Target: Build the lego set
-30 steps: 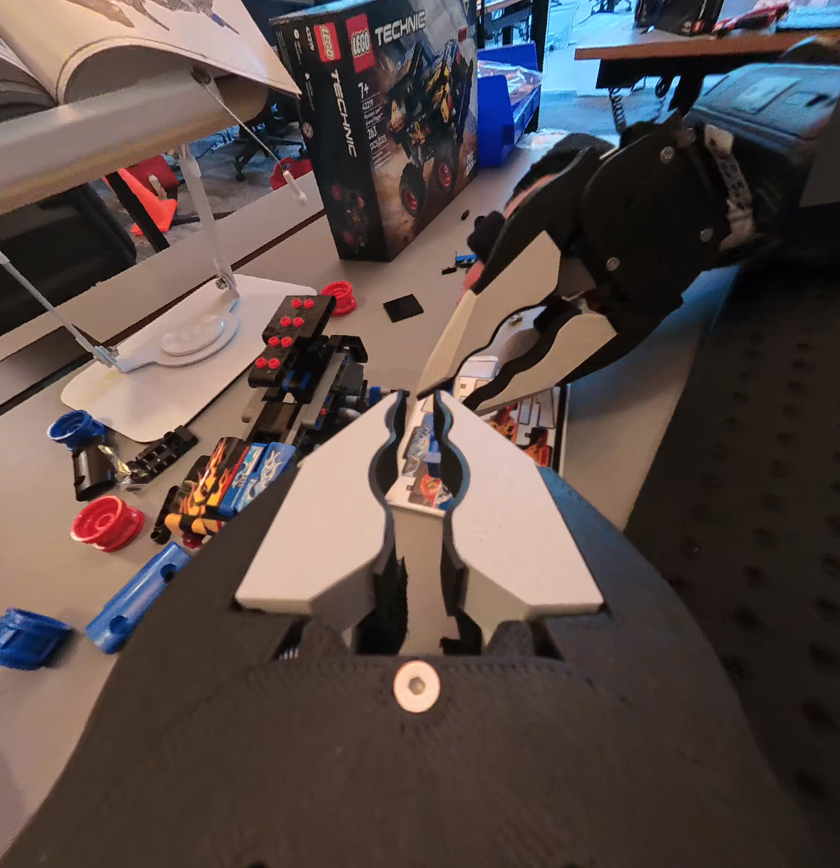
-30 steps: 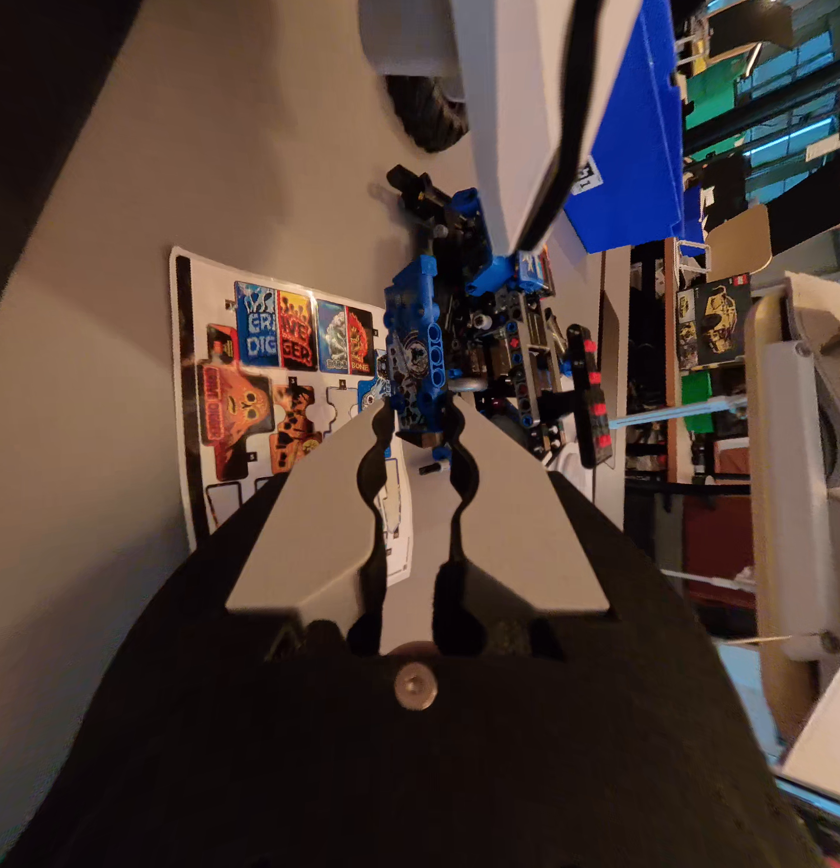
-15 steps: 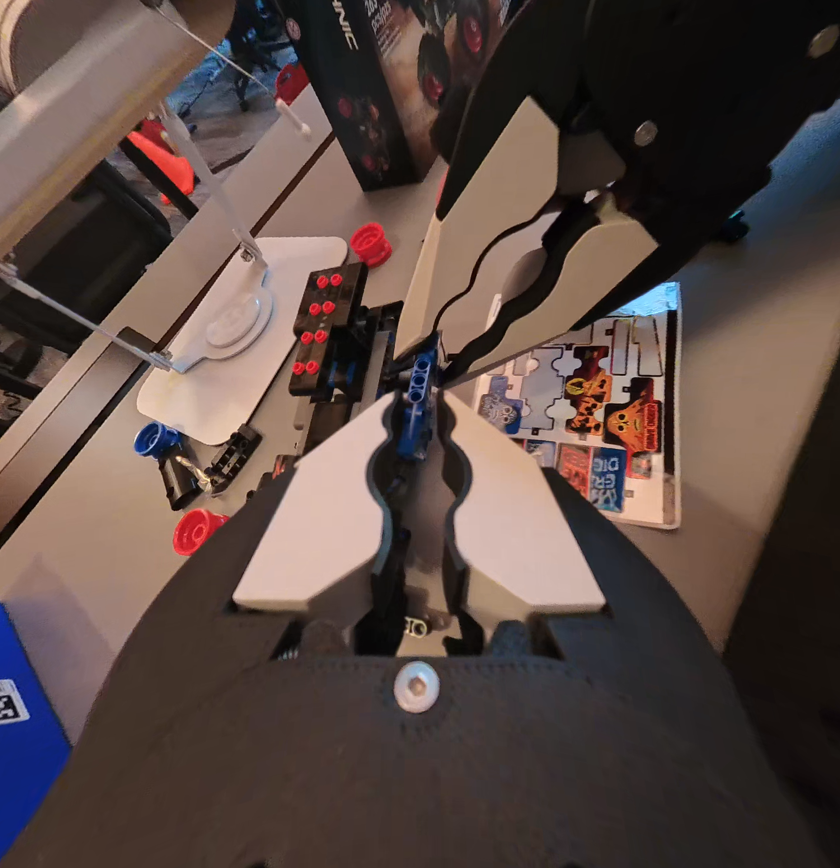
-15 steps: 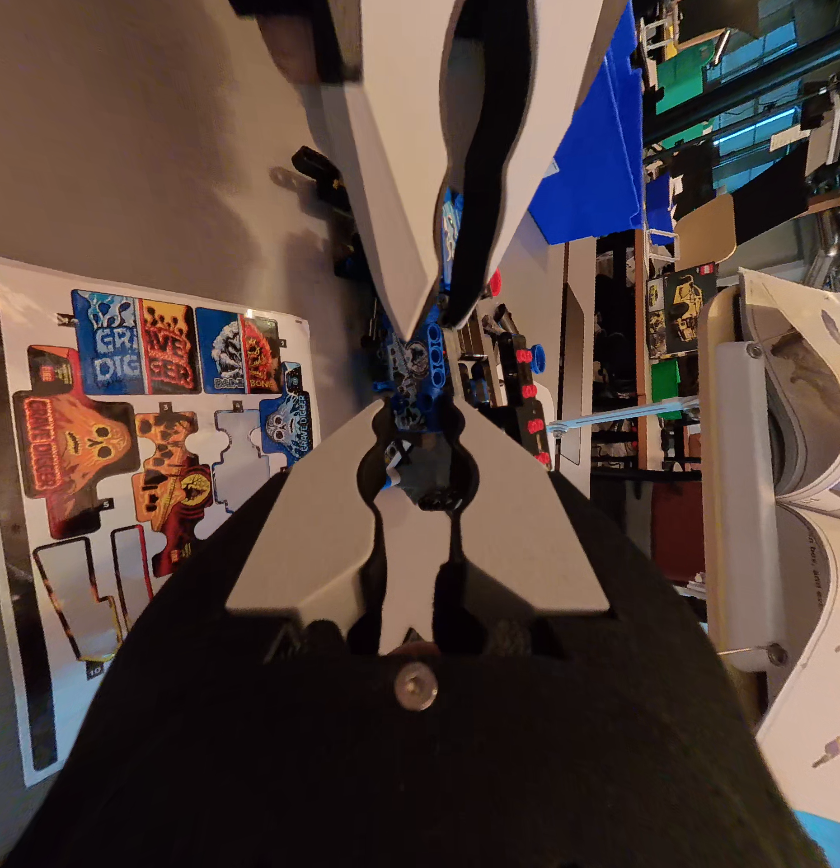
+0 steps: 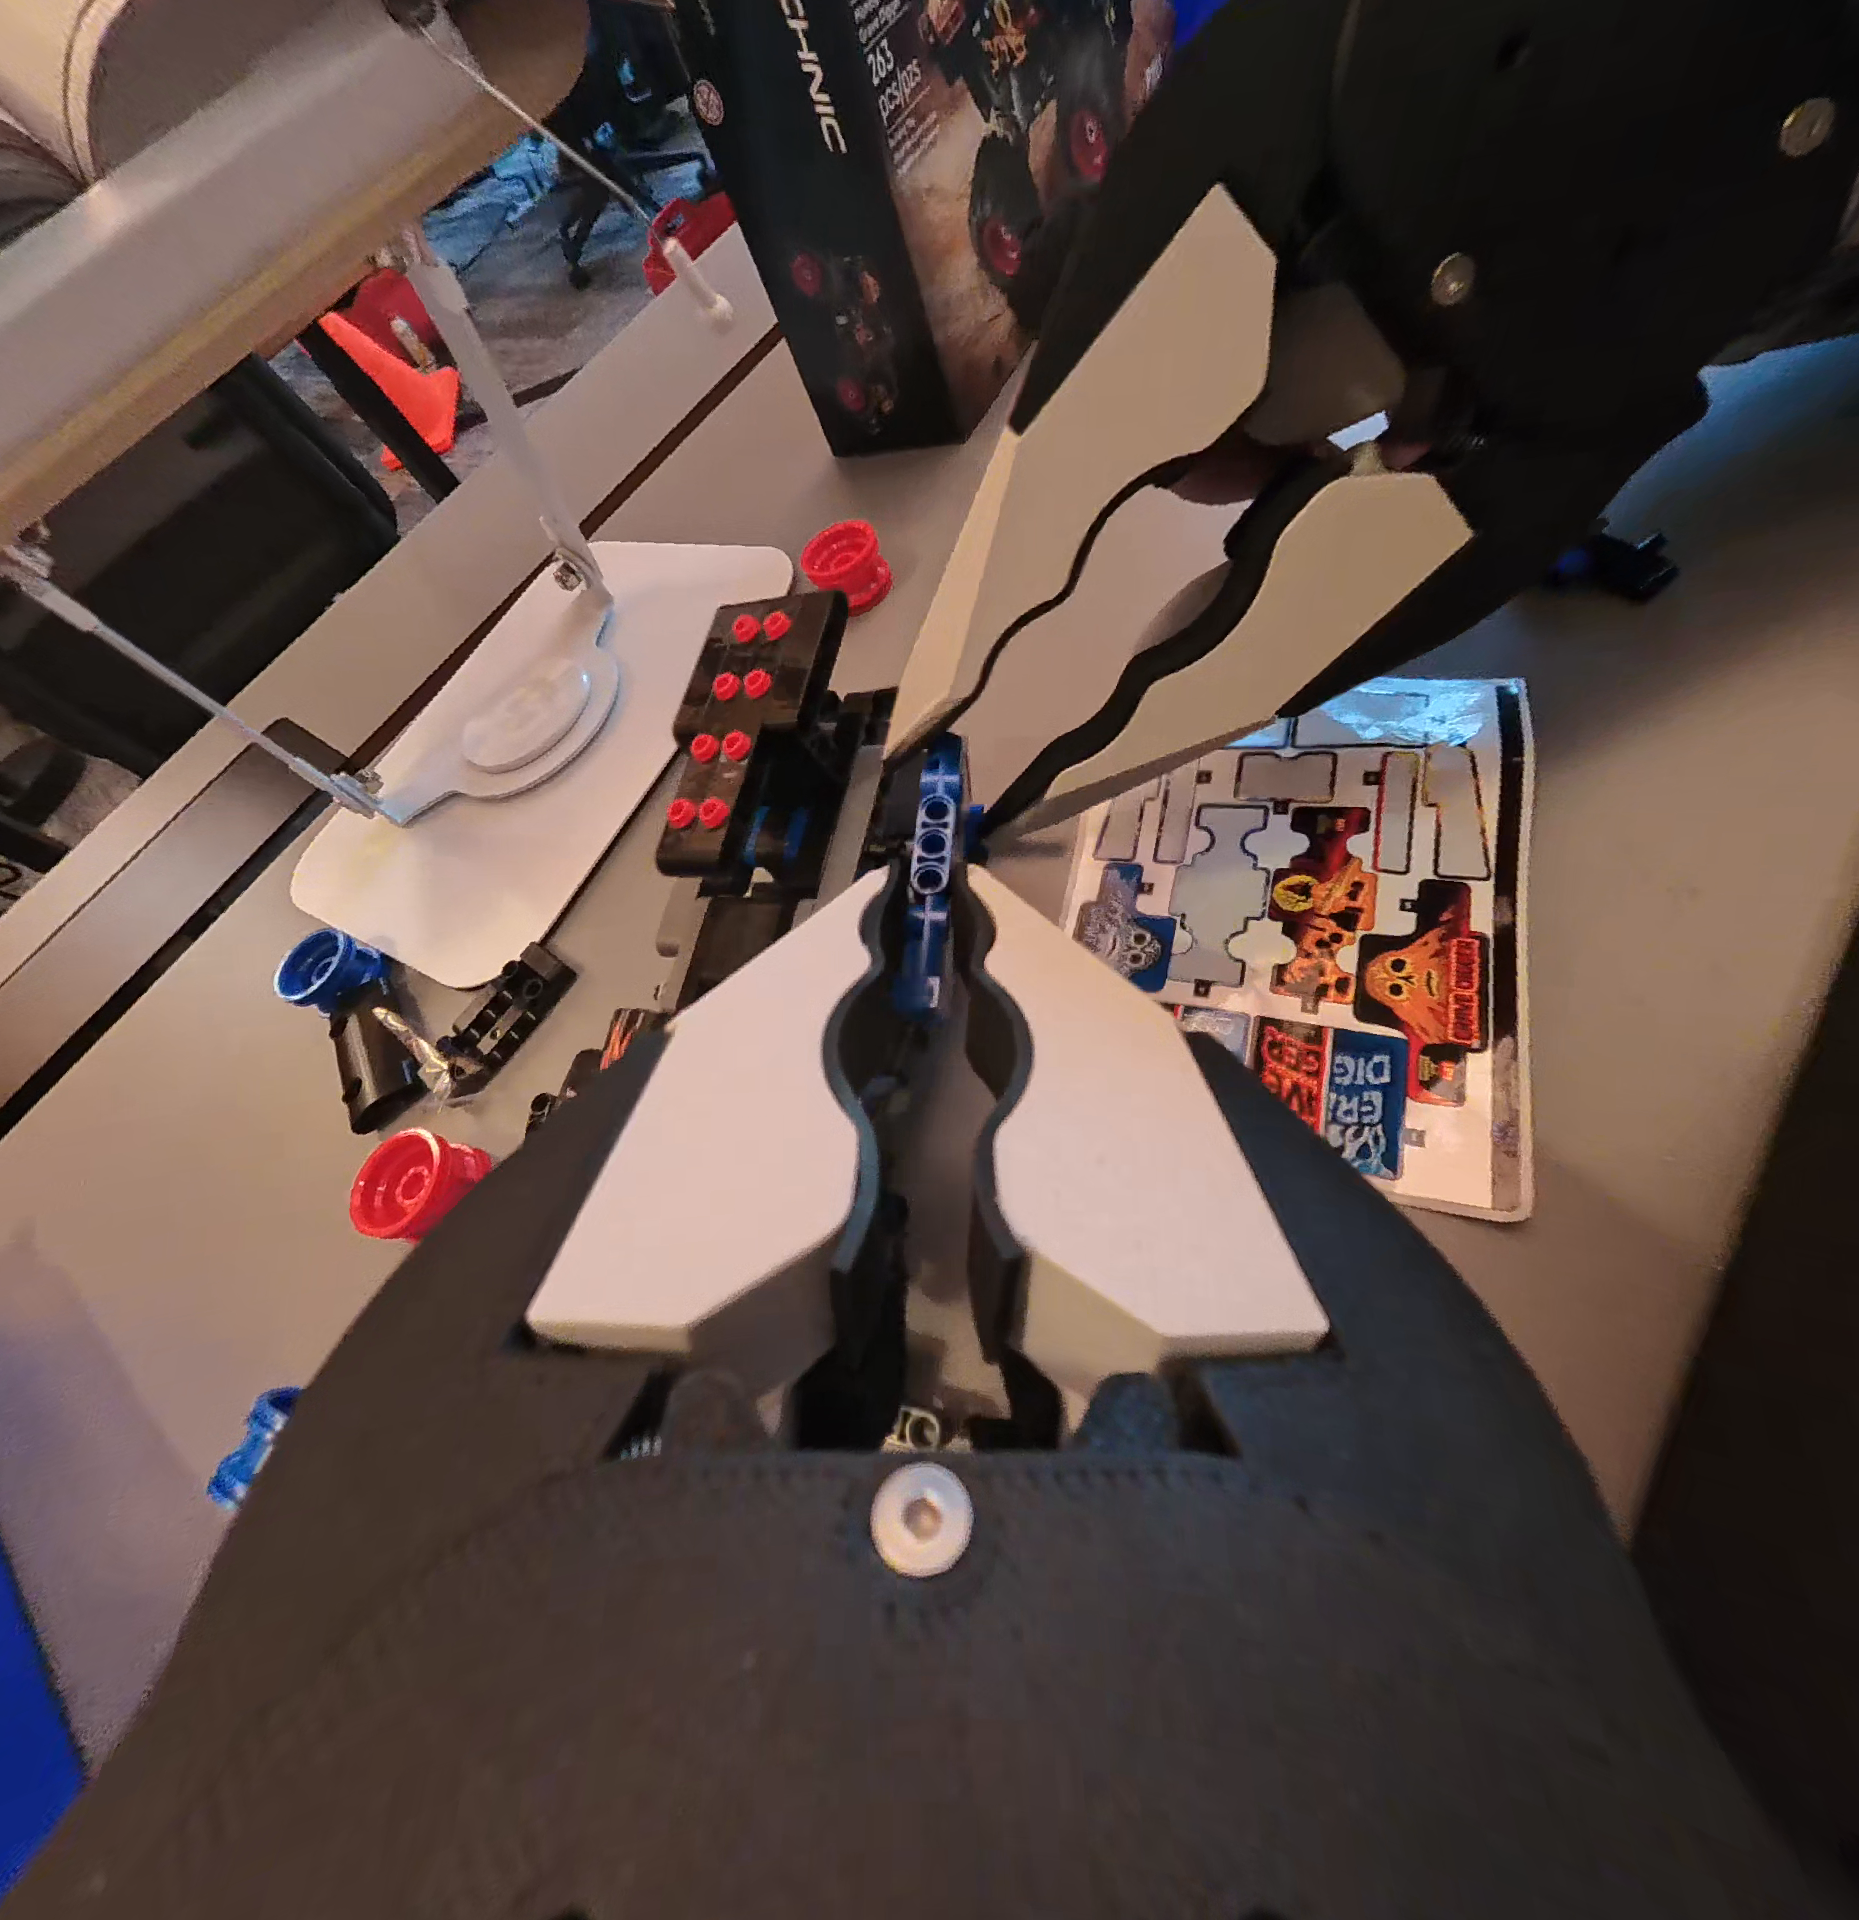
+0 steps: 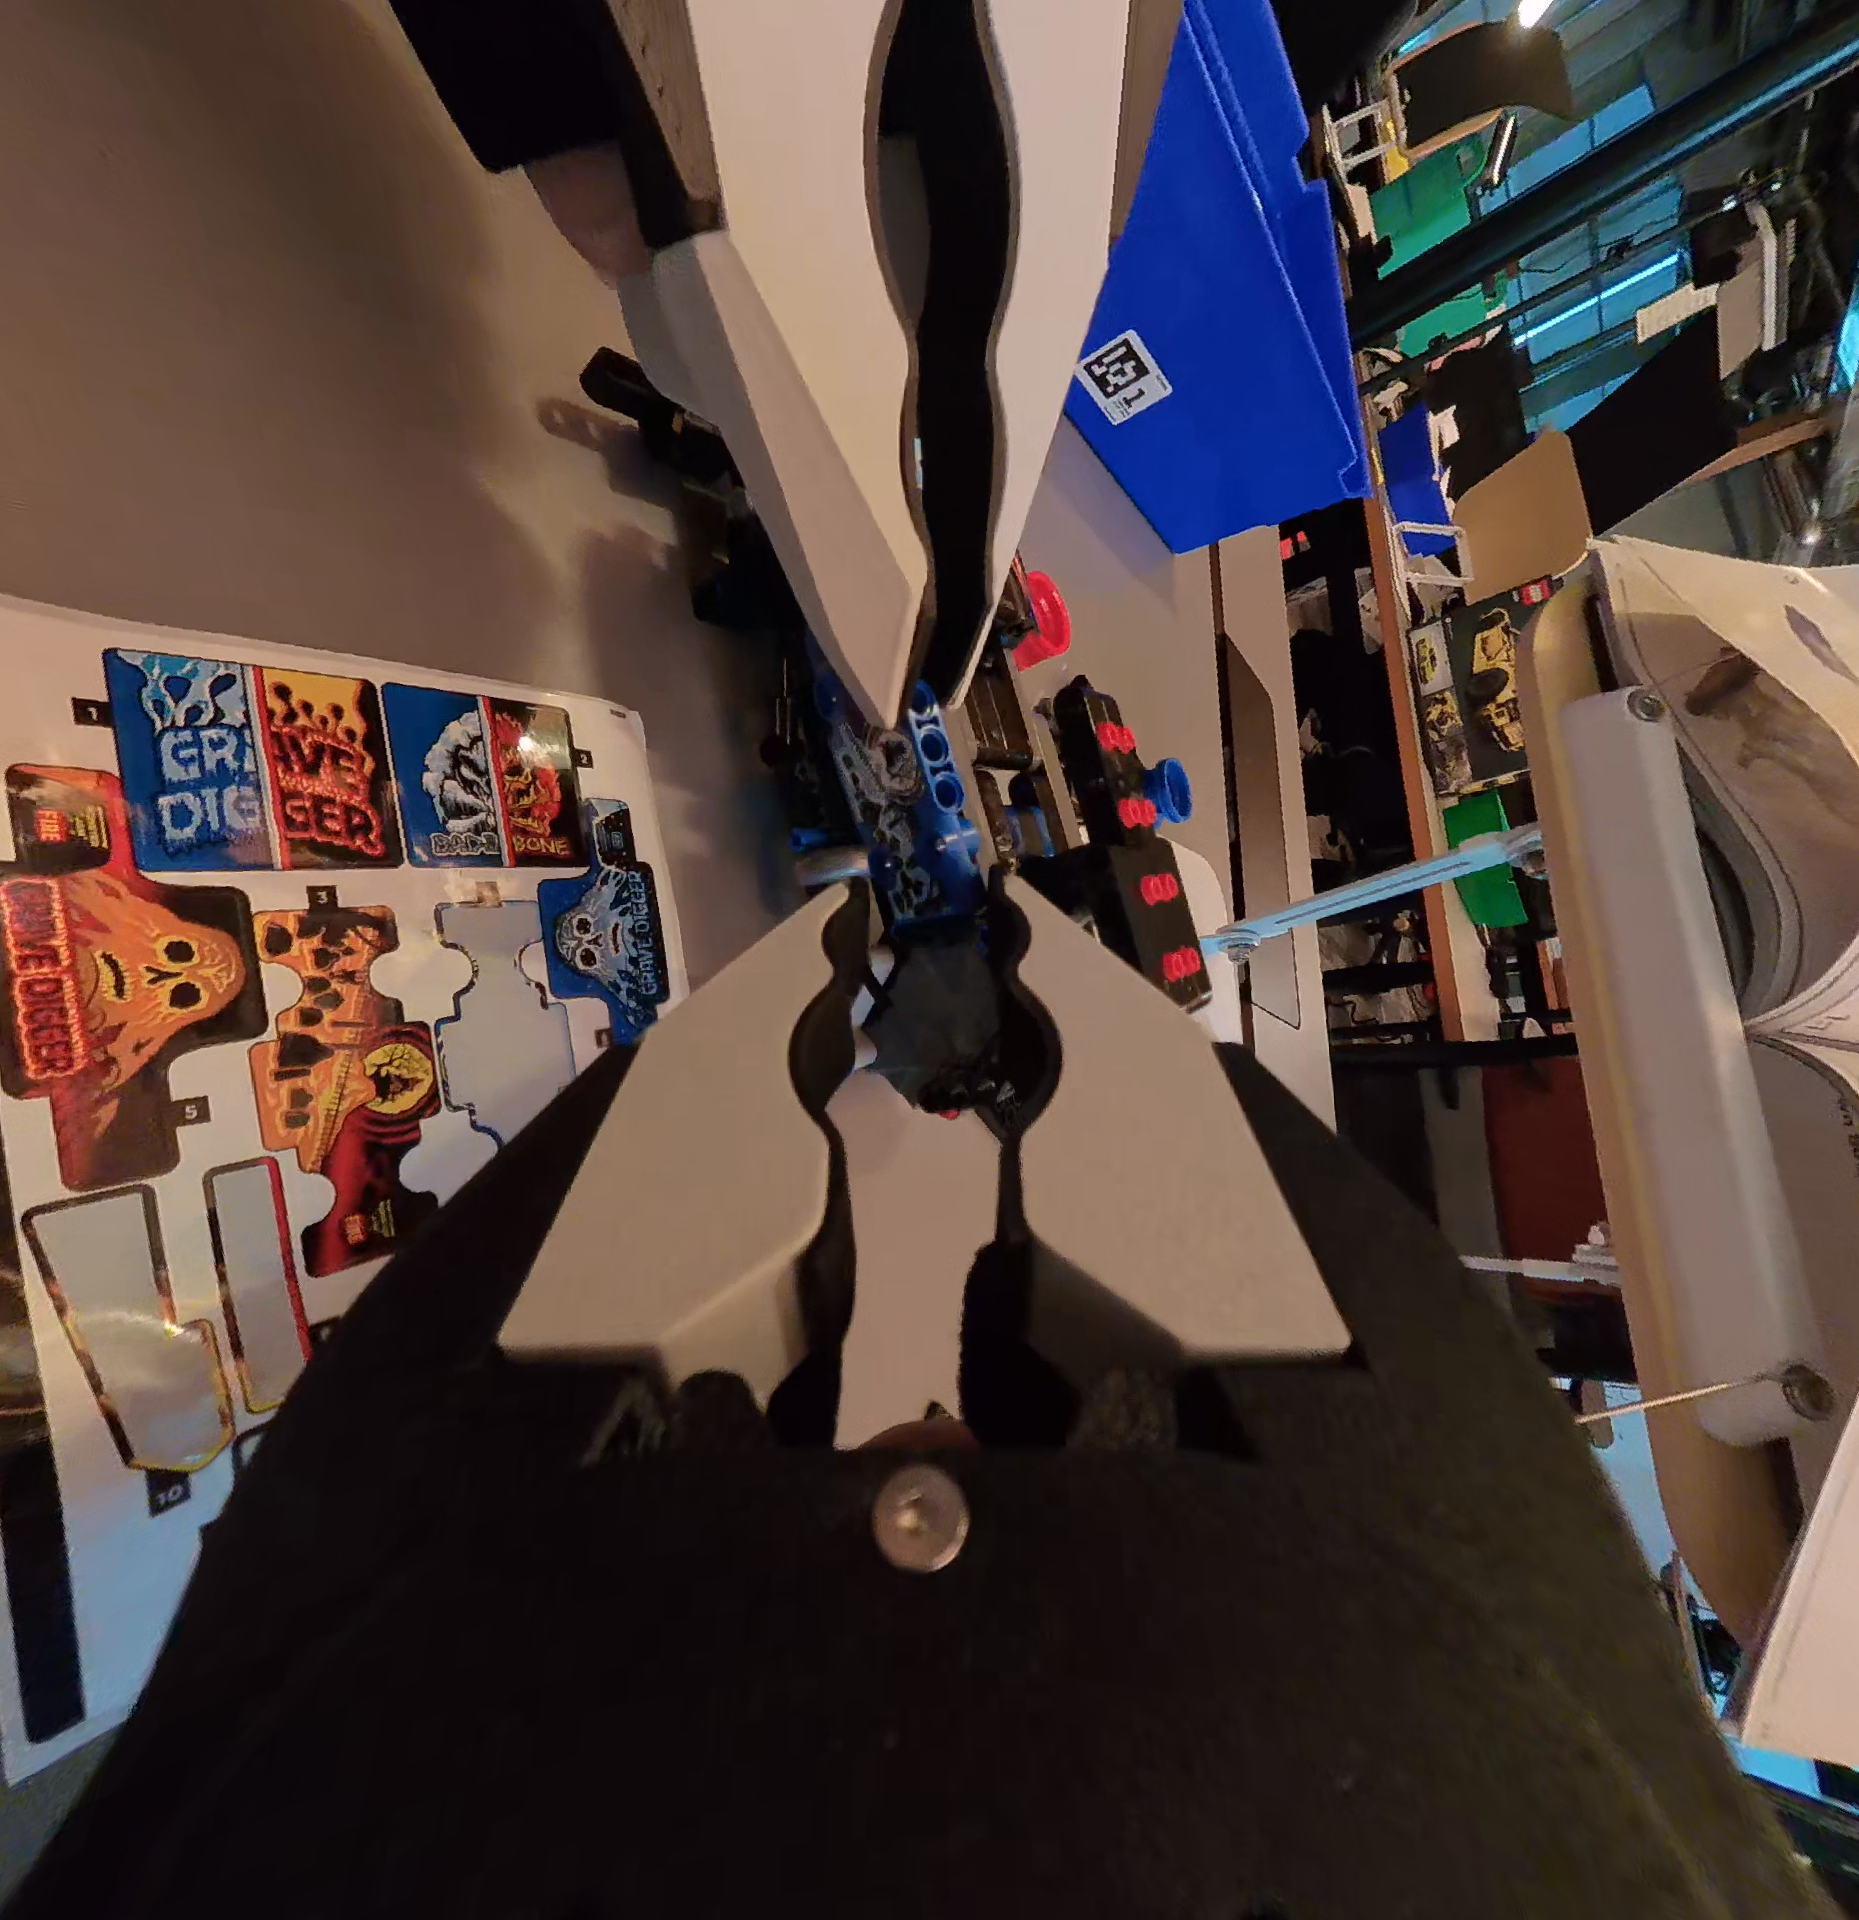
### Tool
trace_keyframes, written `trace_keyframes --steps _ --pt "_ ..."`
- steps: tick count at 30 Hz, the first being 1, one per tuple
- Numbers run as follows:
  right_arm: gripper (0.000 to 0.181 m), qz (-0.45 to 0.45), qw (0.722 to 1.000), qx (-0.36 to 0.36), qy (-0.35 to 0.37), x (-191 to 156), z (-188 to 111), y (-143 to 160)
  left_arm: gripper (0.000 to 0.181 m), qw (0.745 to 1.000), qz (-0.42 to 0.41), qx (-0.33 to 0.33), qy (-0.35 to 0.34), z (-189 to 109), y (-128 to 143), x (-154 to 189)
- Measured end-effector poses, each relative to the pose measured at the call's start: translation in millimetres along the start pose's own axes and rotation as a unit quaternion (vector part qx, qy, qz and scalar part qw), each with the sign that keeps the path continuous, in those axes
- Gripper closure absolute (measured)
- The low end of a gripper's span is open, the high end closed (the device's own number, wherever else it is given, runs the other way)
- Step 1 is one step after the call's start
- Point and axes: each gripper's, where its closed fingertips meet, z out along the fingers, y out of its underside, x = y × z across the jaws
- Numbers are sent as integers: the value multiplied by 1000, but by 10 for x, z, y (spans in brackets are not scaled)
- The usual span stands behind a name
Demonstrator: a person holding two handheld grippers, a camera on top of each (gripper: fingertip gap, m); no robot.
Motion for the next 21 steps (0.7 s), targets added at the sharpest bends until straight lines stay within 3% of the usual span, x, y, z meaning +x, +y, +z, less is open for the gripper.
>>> trace_keyframes --steps 21 --pt "159 83 996 20 -39 -45 19 89 175 1000 -18 -4 -7 12 97 -47"
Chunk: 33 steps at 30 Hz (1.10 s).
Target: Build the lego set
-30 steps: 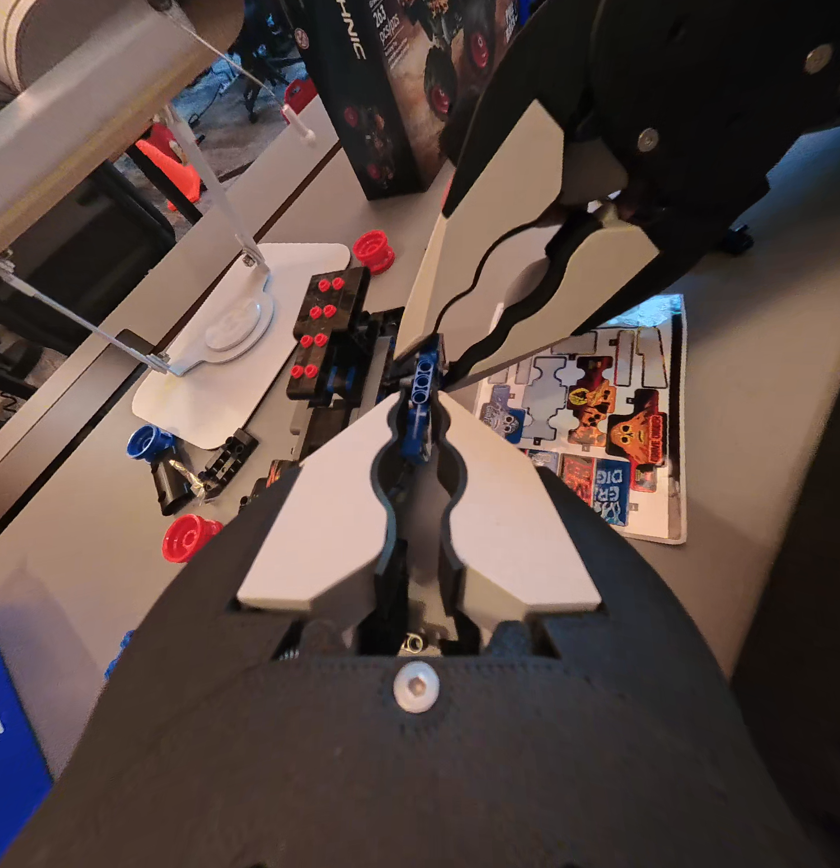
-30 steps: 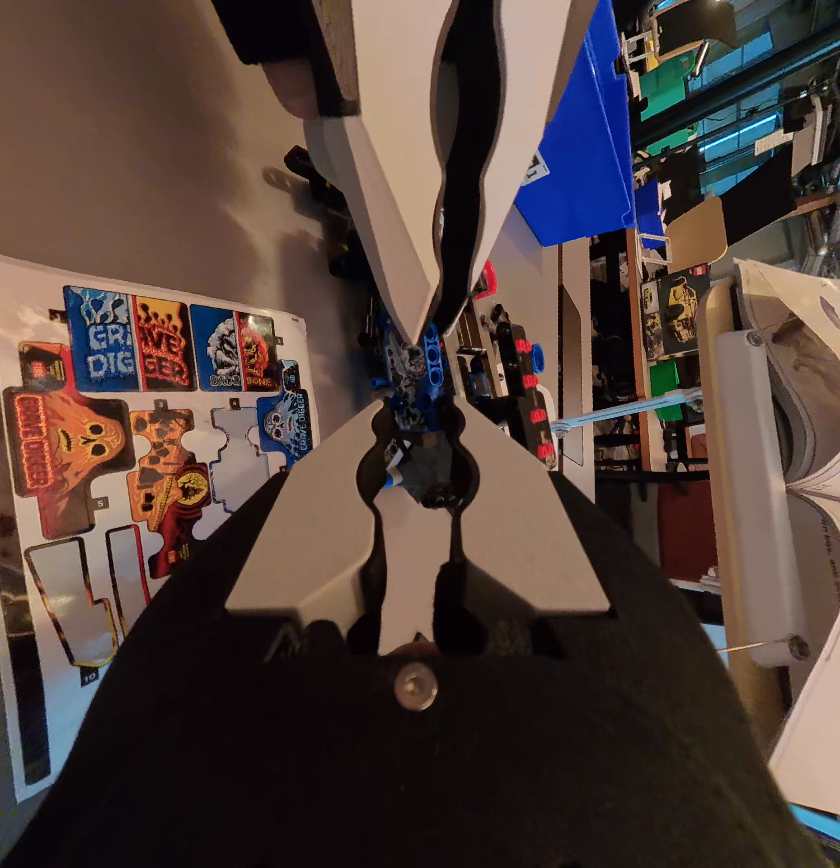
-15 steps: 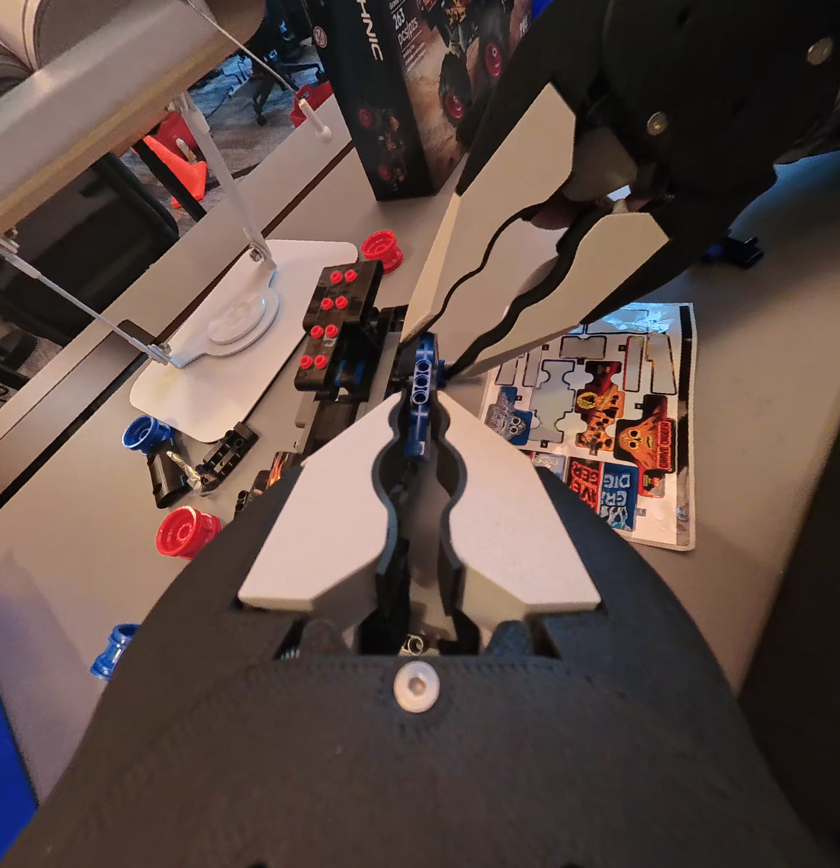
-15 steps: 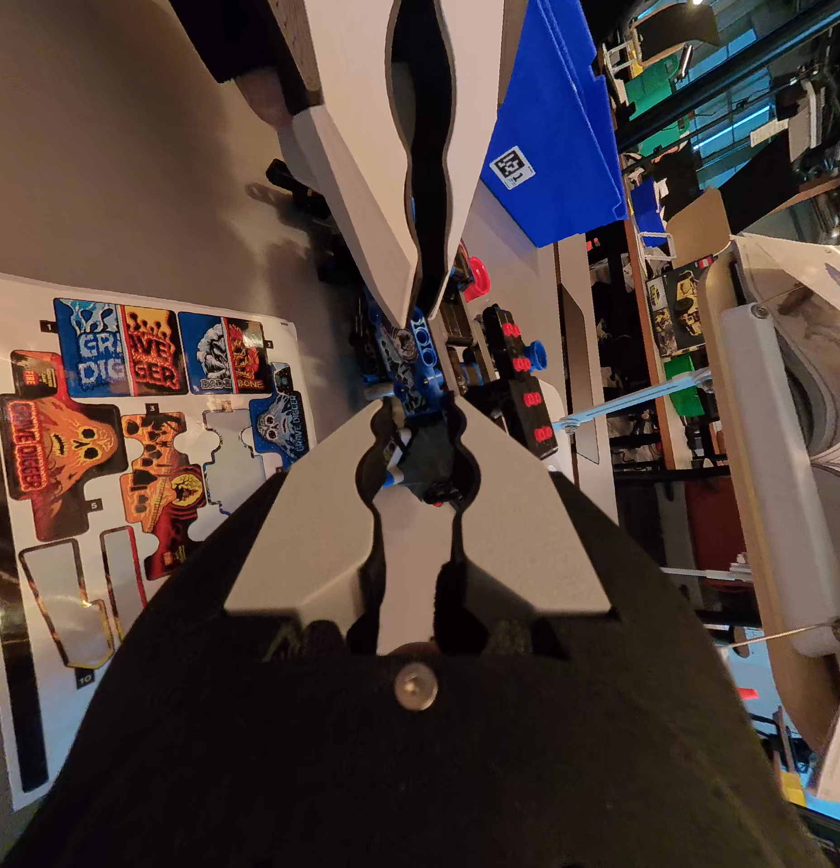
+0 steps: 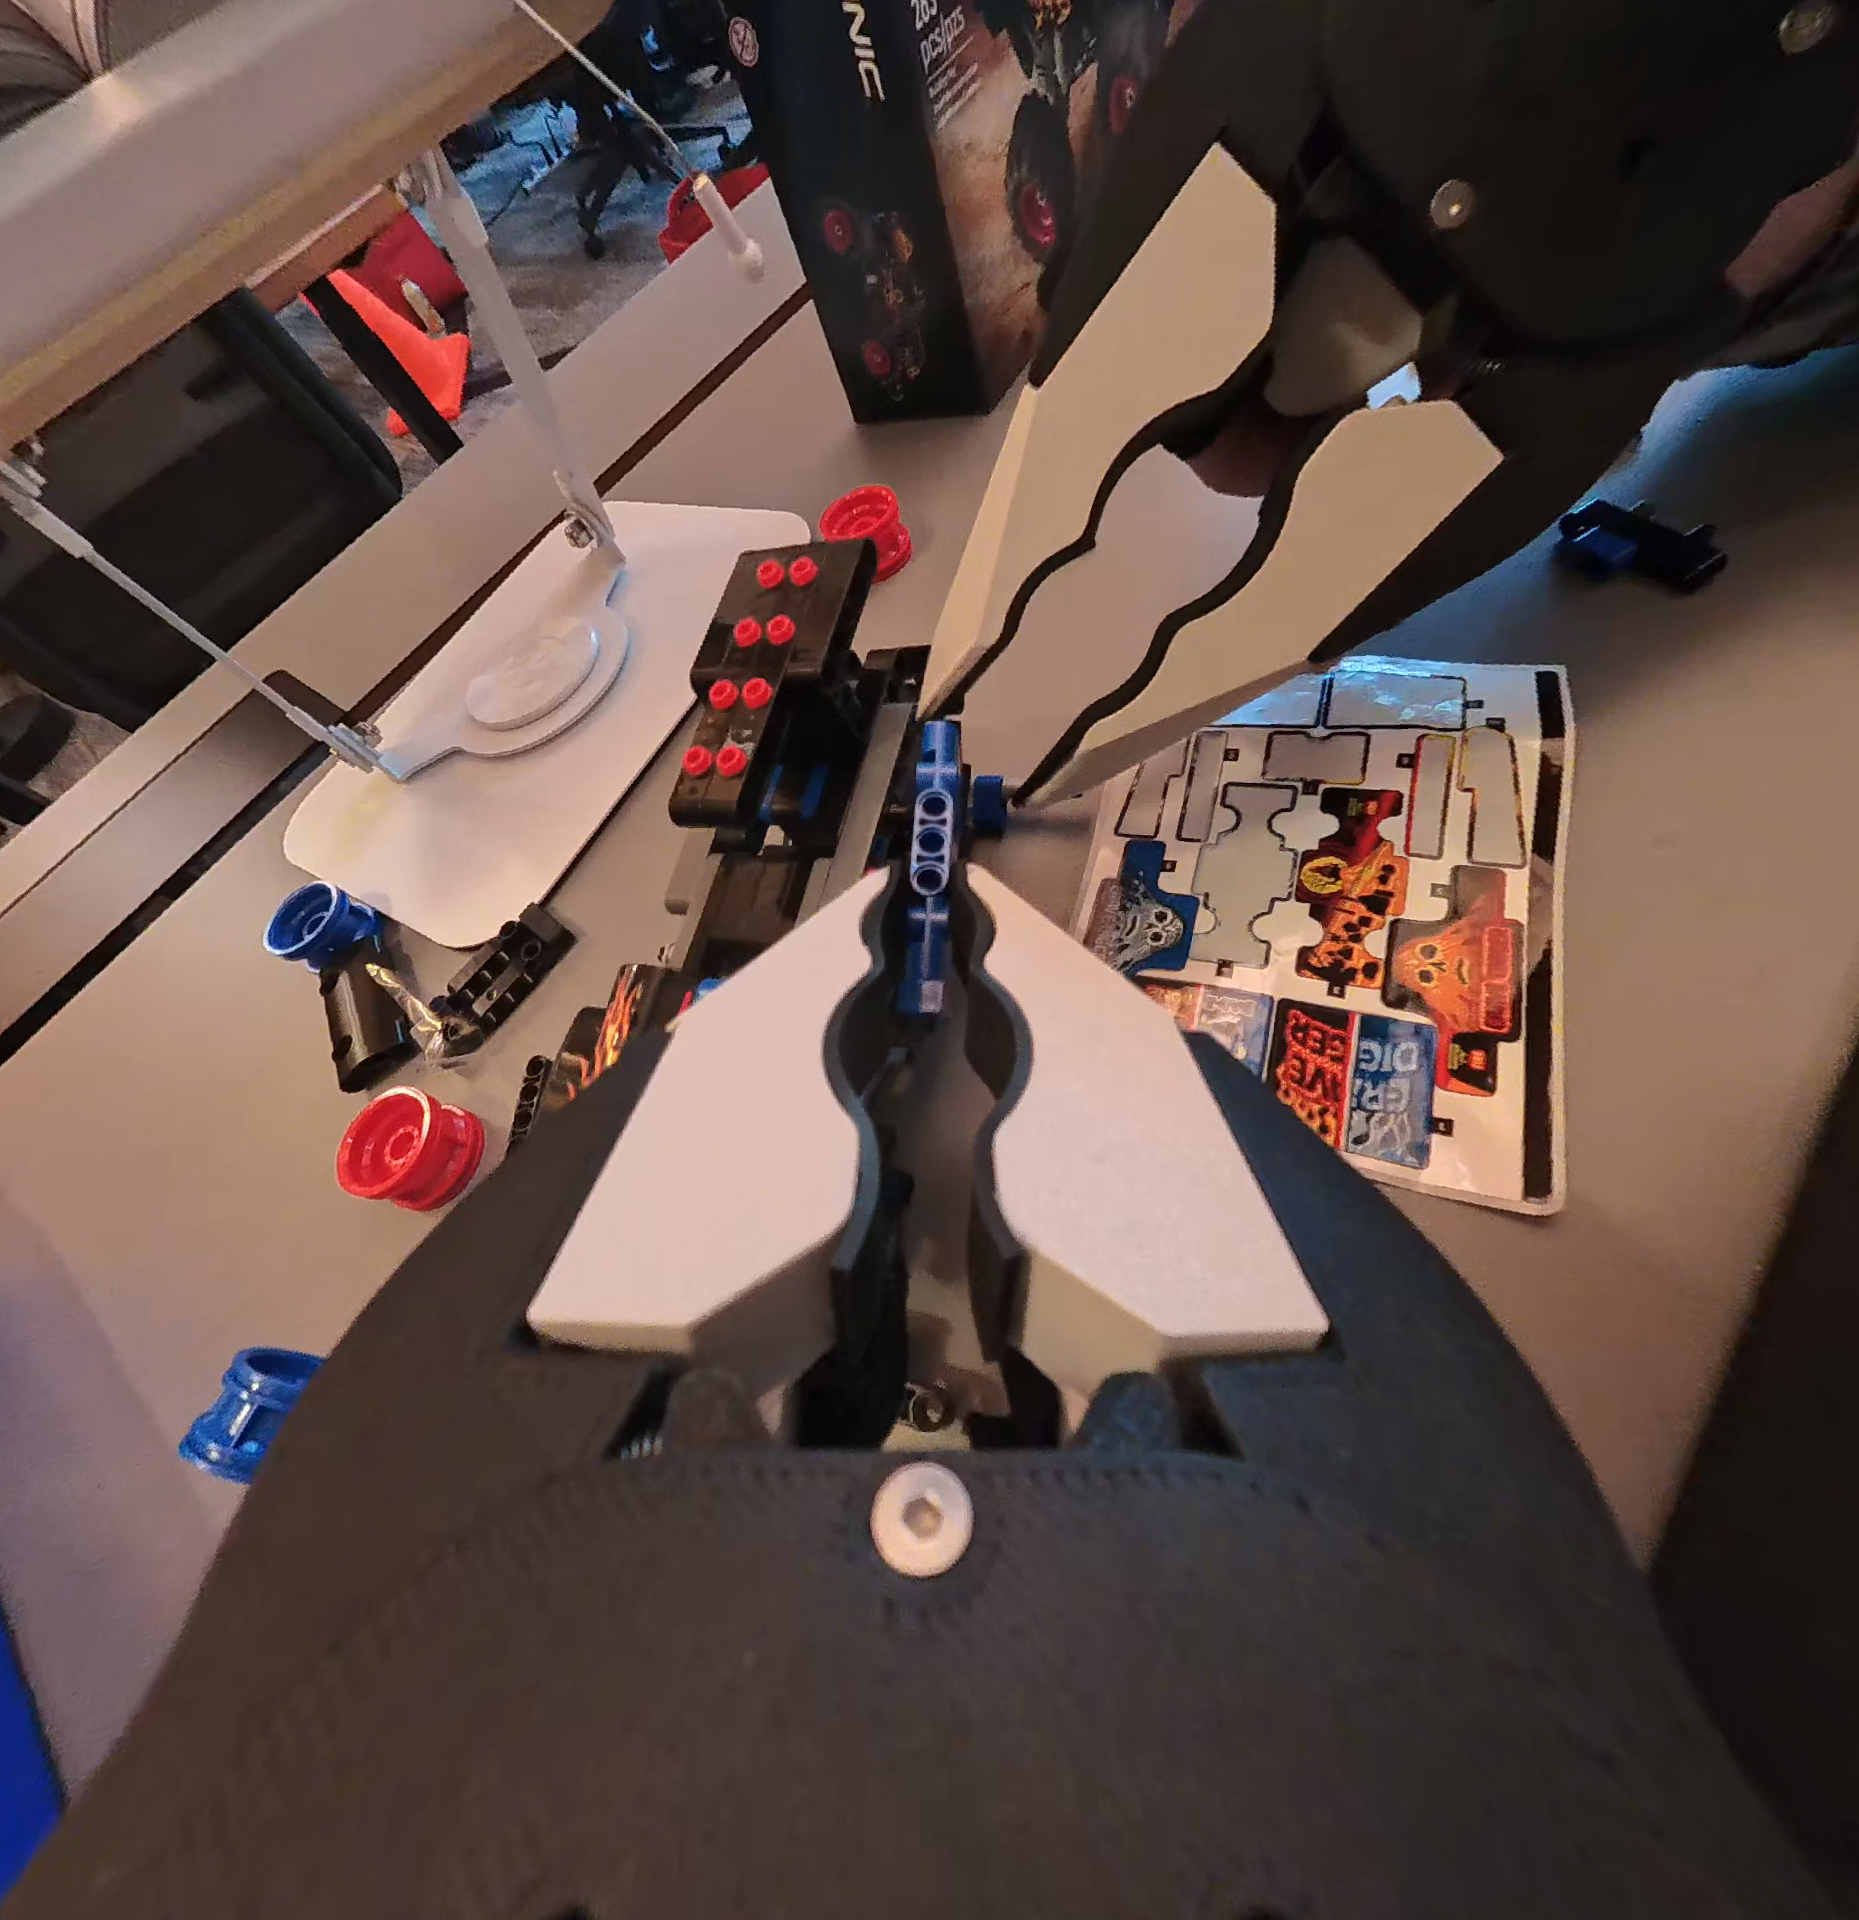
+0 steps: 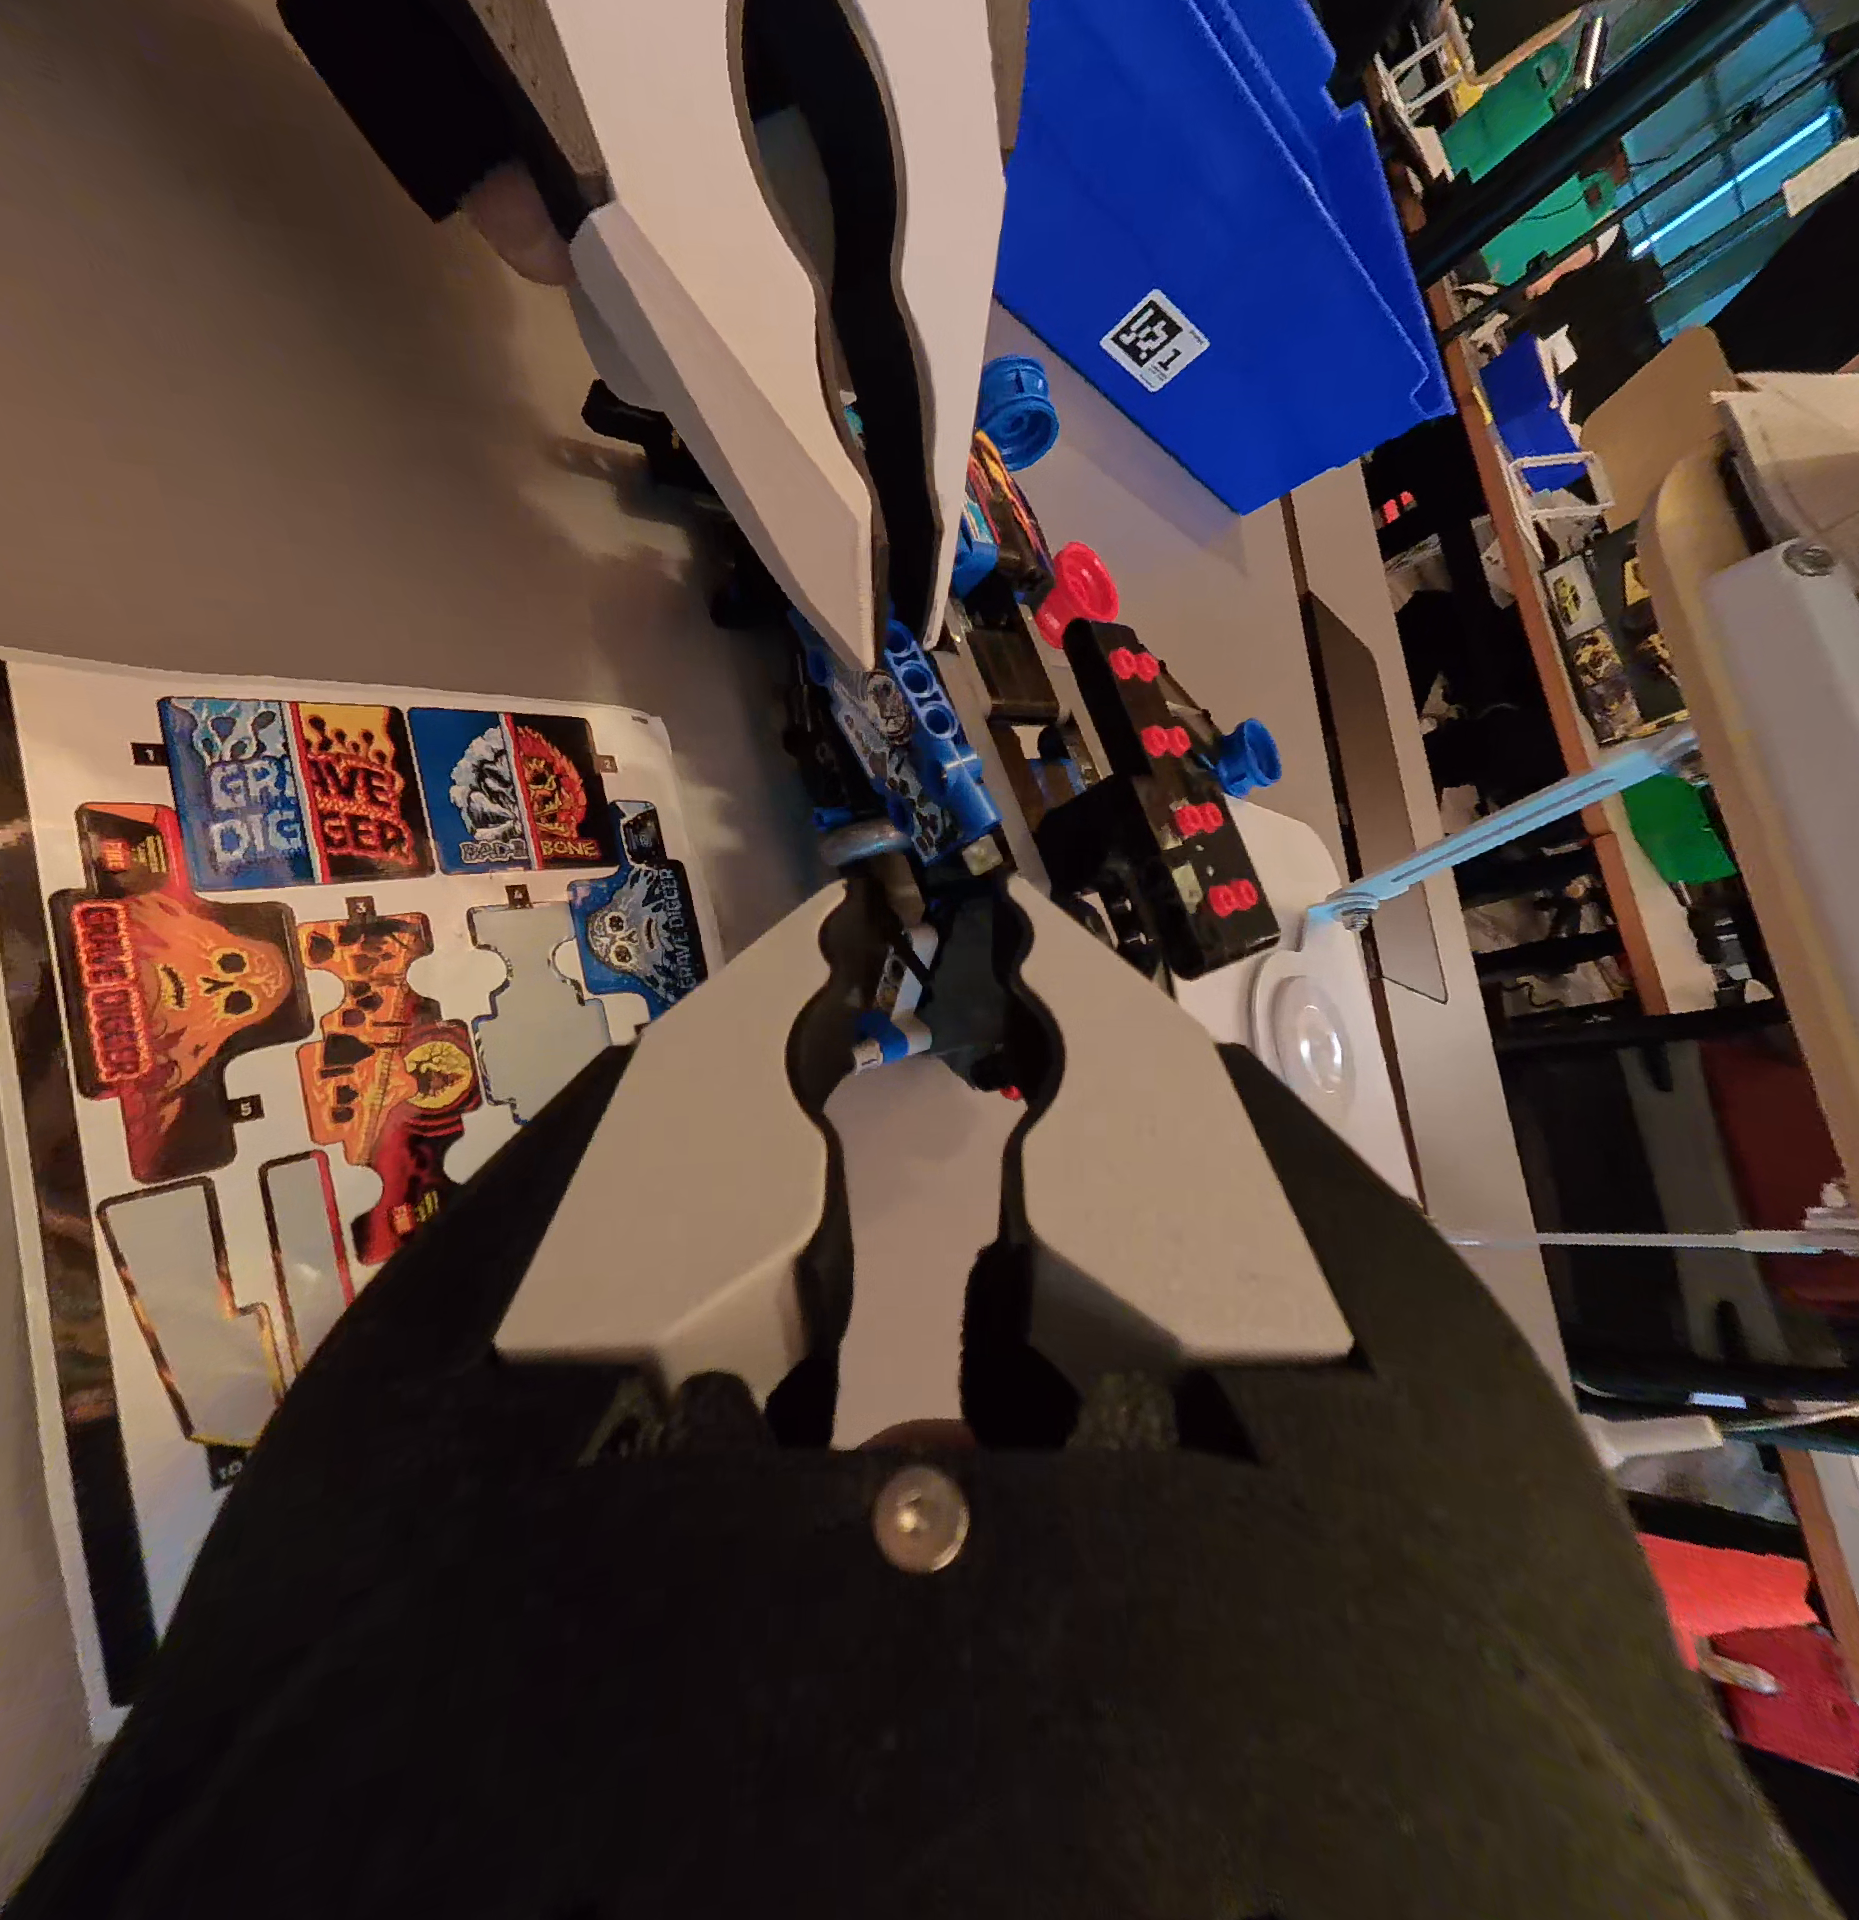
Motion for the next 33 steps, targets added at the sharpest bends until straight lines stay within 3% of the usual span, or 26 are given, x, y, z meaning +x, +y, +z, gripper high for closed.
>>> trace_keyframes --steps 33 --pt "164 -2 999 -17 -44 -128 1 38 174 999 27 -26 -8 34 105 5"
